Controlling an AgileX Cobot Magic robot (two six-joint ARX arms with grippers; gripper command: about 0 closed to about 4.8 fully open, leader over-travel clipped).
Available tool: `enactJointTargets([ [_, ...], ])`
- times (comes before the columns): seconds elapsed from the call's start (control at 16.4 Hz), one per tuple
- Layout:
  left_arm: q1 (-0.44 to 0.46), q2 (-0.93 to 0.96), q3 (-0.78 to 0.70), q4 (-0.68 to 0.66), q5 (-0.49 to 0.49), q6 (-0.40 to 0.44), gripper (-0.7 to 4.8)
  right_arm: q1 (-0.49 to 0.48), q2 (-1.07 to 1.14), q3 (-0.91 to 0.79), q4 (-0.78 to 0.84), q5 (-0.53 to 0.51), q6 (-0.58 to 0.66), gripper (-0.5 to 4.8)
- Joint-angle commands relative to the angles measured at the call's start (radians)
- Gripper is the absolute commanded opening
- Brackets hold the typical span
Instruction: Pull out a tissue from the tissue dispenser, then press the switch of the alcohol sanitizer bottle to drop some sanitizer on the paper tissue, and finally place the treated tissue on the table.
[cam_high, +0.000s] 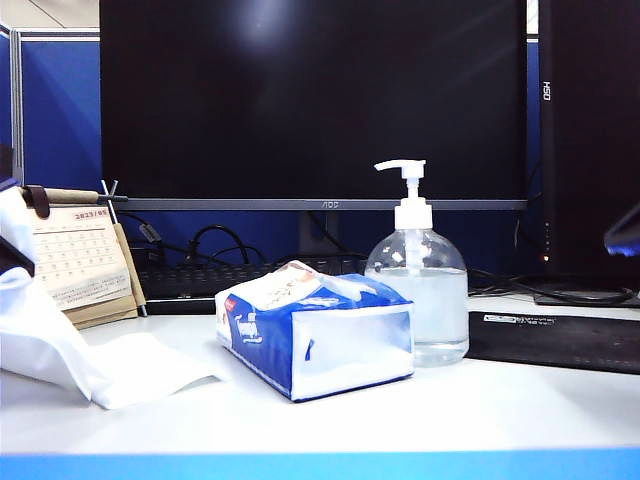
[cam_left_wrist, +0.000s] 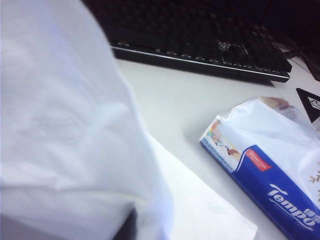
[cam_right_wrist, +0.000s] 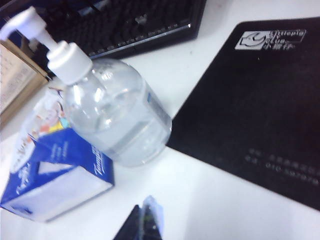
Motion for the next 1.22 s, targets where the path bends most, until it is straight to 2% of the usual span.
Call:
enactJointTargets([
  [0.06, 0.001, -0.001, 0.003, -0.014, -0.064, -0.060, 4.79, 0.000, -0.002, 0.003, 0.047, -0.029, 0.005, -0.01],
  [0.18, 0.001, -0.002, 0.006, -0.030, -0.090, -0.095, 4.79, 0.000, -0.002, 0.003, 0.051, -0.059, 0.005, -0.01],
  [0.43, 0.001, -0.002, 0.011, -0.046, -0.068, -0.134, 4.79, 0.000, -0.002, 0.003, 0.057, -0.066, 0.005, -0.01],
  [0.49, 0.000, -0.002, 0.021, -0.056, -0.029, -0.140, 4.79, 0.000, -0.002, 0.003, 0.058, -0.066, 0.005, -0.01],
  [0.67, -0.003, -0.004, 0.090, -0.065, 0.165, -0.162, 4.79, 0.000, -0.002, 0.004, 0.071, -0.092, 0.005, -0.01],
  [0.86, -0.003, -0.006, 0.174, -0.092, 0.173, -0.100, 4.79, 0.000, -0.002, 0.006, 0.118, -0.108, 0.005, -0.01],
  [0.98, -0.002, -0.024, 0.233, -0.262, 0.133, 0.004, 4.79, 0.000, -0.002, 0.007, 0.137, -0.118, 0.005, -0.01],
  [1.1, -0.002, -0.052, 0.314, -0.546, 0.051, 0.090, 4.79, 0.000, -0.002, 0.007, 0.143, -0.157, 0.006, -0.01],
  [1.16, -0.003, -0.068, 0.341, -0.626, 0.049, 0.116, 4.79, 0.000, -0.002, 0.007, 0.143, -0.160, 0.008, -0.01],
  [1.22, -0.003, -0.105, 0.351, -0.648, 0.051, 0.135, 4.79, 0.000, -0.002, 0.007, 0.146, -0.160, 0.009, -0.01],
])
